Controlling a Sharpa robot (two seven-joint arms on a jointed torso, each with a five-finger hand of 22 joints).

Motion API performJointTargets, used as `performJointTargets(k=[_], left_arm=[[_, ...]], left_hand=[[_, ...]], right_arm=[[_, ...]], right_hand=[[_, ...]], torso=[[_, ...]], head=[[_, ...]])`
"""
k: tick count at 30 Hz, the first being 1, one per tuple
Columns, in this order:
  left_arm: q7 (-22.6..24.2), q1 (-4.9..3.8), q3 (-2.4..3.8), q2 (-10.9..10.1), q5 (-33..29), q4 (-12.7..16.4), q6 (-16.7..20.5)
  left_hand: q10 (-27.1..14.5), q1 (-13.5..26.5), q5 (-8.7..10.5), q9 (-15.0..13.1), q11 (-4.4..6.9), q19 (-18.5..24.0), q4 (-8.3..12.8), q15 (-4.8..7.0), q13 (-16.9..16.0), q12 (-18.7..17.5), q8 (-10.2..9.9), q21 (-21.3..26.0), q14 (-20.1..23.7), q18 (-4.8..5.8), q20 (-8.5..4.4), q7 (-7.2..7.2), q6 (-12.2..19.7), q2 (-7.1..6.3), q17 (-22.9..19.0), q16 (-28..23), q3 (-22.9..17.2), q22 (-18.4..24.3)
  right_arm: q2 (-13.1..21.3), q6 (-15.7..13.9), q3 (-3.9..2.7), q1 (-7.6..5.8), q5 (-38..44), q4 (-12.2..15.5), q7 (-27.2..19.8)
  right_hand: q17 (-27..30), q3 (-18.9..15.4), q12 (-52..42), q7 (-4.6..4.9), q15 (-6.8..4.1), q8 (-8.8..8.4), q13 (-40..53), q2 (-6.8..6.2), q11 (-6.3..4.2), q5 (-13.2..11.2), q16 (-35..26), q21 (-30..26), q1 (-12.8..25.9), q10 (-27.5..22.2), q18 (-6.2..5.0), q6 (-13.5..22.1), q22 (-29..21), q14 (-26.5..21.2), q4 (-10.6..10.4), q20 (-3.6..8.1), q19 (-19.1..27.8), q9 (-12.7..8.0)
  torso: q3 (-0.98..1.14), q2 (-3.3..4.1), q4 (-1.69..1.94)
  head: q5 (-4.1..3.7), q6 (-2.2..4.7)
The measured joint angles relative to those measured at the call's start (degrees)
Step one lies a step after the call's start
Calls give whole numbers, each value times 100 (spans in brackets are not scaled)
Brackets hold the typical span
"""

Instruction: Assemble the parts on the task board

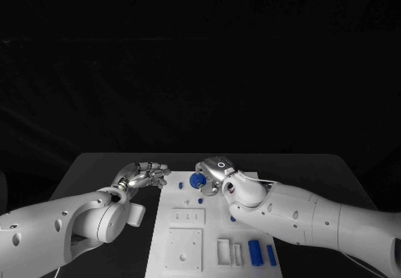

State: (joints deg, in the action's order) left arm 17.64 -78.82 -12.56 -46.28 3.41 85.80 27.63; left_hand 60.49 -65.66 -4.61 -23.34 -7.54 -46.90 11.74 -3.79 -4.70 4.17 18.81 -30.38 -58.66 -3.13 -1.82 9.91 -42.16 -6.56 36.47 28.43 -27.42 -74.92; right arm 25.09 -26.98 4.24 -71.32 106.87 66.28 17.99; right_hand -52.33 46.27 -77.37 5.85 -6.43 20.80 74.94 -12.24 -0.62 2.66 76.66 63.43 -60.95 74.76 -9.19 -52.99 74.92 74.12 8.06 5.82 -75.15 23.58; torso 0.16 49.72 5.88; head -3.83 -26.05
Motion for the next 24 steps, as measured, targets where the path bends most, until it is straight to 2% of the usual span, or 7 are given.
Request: performJointTargets(k=[7, 13, 21, 24], left_arm=[[0, 0, 3, 28, 0, -18, 0], [0, 0, 9, 33, 1, -26, 0], [-2, -1, 11, 37, 1, -22, -1], [-2, -1, 11, 37, 1, -22, -1]], left_hand=[[0, 0, 0, 5, 0, 0, 0, 0, 0, 0, 0, 0, 0, -22, 0, 0, 0, 0, 3, 0, 0, 1], [0, 0, 0, 5, 0, 0, 0, 0, 5, 0, 0, 0, 0, -21, 0, 0, 0, 0, 5, 0, 0, 1], [0, 0, 0, 5, 0, 0, 0, 0, 5, 0, 0, 0, 0, -3, 0, 0, 0, 0, 4, 0, 0, 0], [0, 0, 0, 4, 0, 0, 0, 0, 5, 0, 0, 0, 0, 1, 0, 0, 0, 0, 4, 0, 0, -3]], right_arm=[[-133, 10, 63, 43, 35, -184, 12], [-208, 31, 126, 65, 44, -302, 13], [-226, 73, 149, 73, 44, -396, 12], [-243, 89, 151, 73, 40, -446, 12]], right_hand=[[0, 14, 0, 1, 1, 1, 0, -30, 0, 0, 0, 0, 30, 0, 0, -2, 0, 1, -15, -8, -8, 1], [-2, 14, 20, 1, 1, 1, 0, -31, 0, 0, -22, 0, 30, 0, 0, -3, 0, 1, -15, -9, -8, 3], [-4, -2, 46, -4, 2, 33, -1, -77, 0, -5, -22, 0, 29, -1, 0, -29, -1, 1, -32, -10, -8, 5], [-4, -3, 53, -4, 2, 33, -1, -77, 6, -5, -22, 0, 29, -6, 0, -31, -1, 1, -32, -10, -8, 6]], torso=[[-5, 3, 13], [-7, 7, 9], [10, 6, -8], [9, 4, -10]], head=[[35, -19], [63, -38], [86, -51], [90, -55]])
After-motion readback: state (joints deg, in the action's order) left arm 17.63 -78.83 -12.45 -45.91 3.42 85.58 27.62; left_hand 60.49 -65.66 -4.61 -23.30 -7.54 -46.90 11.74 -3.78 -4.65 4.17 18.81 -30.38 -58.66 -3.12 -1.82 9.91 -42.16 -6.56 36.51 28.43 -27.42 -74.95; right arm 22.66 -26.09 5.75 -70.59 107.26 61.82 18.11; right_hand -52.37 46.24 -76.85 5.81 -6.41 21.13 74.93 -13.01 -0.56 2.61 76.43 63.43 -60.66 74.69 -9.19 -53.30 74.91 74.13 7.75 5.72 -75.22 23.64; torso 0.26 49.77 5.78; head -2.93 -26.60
